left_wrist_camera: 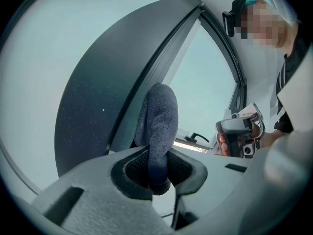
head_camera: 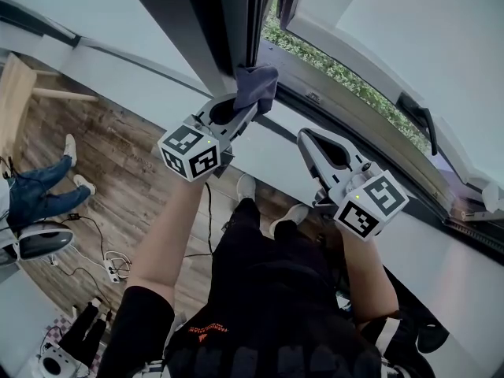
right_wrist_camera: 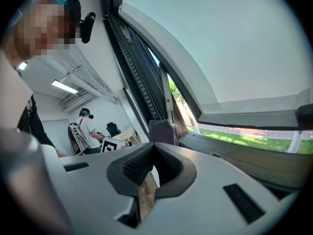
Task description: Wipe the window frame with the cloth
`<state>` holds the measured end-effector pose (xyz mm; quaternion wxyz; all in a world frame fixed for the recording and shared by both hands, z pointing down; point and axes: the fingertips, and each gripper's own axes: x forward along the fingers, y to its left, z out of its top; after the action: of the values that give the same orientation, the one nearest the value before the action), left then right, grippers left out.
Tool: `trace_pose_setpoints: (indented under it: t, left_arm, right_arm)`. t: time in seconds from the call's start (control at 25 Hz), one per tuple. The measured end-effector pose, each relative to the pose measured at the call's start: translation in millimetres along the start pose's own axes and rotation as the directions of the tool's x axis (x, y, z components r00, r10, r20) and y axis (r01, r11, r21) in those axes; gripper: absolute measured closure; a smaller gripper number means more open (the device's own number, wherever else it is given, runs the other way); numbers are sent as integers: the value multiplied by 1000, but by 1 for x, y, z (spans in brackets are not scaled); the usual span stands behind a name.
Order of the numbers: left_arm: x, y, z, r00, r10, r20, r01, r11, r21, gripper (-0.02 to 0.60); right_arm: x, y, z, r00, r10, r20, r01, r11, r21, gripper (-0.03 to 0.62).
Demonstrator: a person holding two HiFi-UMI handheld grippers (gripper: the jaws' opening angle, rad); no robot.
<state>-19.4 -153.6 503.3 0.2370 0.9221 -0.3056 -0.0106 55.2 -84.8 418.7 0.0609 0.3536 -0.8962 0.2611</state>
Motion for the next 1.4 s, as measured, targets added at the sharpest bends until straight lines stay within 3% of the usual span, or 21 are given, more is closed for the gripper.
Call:
trace_pose_setpoints:
  t: [0.44, 1.4]
  left_arm:
    - [-1, 10, -21, 1000, 9, -24, -10, 999, -48, 520]
    - [-2, -9, -51, 996, -27, -79, 22, 997, -69, 520]
  right_arm:
    - [4, -4, -4, 1000, -7, -15, 7, 1000, 6, 591]
    - [-8, -4, -5, 999, -32, 1, 32, 999, 6, 591]
